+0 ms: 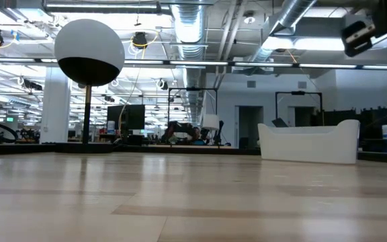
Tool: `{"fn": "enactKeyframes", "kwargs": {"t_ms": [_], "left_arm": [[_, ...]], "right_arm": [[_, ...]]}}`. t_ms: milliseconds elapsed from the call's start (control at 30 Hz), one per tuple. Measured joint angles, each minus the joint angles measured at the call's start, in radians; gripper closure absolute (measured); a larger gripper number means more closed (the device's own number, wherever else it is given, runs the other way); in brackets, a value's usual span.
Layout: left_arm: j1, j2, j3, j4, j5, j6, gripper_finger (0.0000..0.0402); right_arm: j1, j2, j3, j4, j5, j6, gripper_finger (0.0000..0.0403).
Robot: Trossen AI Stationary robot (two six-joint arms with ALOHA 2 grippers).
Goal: Pick and place items into bin
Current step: Return to Home Position
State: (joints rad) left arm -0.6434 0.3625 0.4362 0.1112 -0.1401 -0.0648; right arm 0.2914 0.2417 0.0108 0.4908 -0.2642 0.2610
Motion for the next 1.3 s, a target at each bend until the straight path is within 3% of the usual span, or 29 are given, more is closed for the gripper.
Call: {"fn": "enactKeyframes", "kwargs": {"t_ms": [367,767,1200,1300], "left_arm": [[0.001,-0.038,0.000,-0.003,-0.046,0.044,0.0283],[0.001,-0.361,0.001,-0.206,-0.022,0.048,0.0283],[0.002,-0.356,-0.003,-0.249,-0.068,0.066,0.0283],[0.002,-0.358,-0.069,-0.165,-0.085,0.065,0.0283]], "right_arm": [[0.023,-0.153,-0.001,-0.158,-0.038,-0.022,0.0349],[0.022,-0.185,-0.001,-0.193,-0.035,-0.026,0.0349],[0.020,-0.185,-0.001,-0.168,0.004,-0.025,0.0349],[0.020,-0.185,-0.001,-0.168,0.004,-0.027,0.0349]]}}
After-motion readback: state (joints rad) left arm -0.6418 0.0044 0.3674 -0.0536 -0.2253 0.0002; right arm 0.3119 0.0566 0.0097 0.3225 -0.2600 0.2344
